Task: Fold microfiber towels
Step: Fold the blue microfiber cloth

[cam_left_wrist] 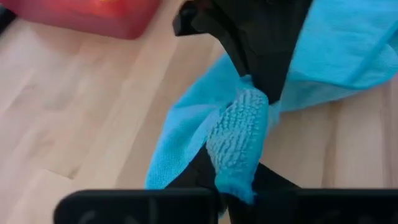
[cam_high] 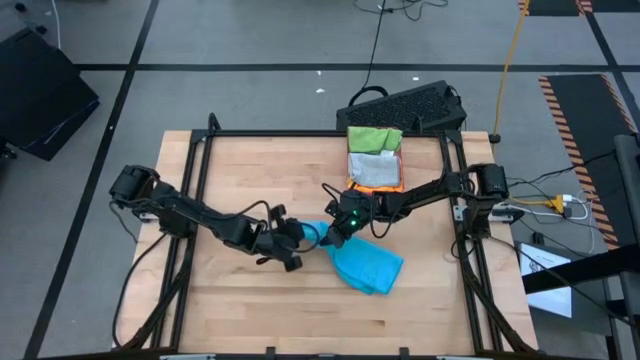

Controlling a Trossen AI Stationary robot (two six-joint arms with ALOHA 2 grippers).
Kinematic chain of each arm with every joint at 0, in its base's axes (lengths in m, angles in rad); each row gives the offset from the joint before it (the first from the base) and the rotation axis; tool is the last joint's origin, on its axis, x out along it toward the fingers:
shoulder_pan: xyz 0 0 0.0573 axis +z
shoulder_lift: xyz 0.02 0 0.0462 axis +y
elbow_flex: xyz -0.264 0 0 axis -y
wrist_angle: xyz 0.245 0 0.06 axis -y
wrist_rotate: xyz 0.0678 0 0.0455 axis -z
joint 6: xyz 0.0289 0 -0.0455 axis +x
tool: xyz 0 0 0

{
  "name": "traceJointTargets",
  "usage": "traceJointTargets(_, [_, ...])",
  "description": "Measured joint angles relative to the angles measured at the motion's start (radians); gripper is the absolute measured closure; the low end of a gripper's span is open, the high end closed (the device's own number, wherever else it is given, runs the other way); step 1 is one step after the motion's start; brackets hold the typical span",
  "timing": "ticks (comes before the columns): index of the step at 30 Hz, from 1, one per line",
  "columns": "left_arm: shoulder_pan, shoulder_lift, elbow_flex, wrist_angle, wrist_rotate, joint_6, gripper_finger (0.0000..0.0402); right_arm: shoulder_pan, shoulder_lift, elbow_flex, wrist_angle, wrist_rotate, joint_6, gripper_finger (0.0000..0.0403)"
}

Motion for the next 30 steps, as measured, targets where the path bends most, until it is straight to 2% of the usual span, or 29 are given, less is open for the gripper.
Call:
traceJointTargets(3, [-0.002,0.0,0.0,0.0,0.009,-0.002,0.0382,0.0,0.0,0.0,0.0,0.0,0.0,0.0401])
traceJointTargets(10, [-0.012,0.0,0.0,0.001,-0.019,0.003,0.0275,0.0,0.0,0.0,0.0,0.0,0.0,0.0401])
traceJointTargets(14, [-0.026,0.0,0.0,0.003,0.011,0.001,0.024,0.0,0.0,0.0,0.0,0.0,-0.002,0.0401])
traceJointTargets(20, [-0.057,-0.003,0.0,0.014,0.031,-0.014,0.024,0.0,0.0,0.0,-0.029,0.0,-0.015,0.0401])
traceJointTargets(30, [-0.073,-0.013,0.0,0.011,0.026,-0.033,0.029,0.001,0.0,0.0,-0.032,0.0,-0.031,0.0401])
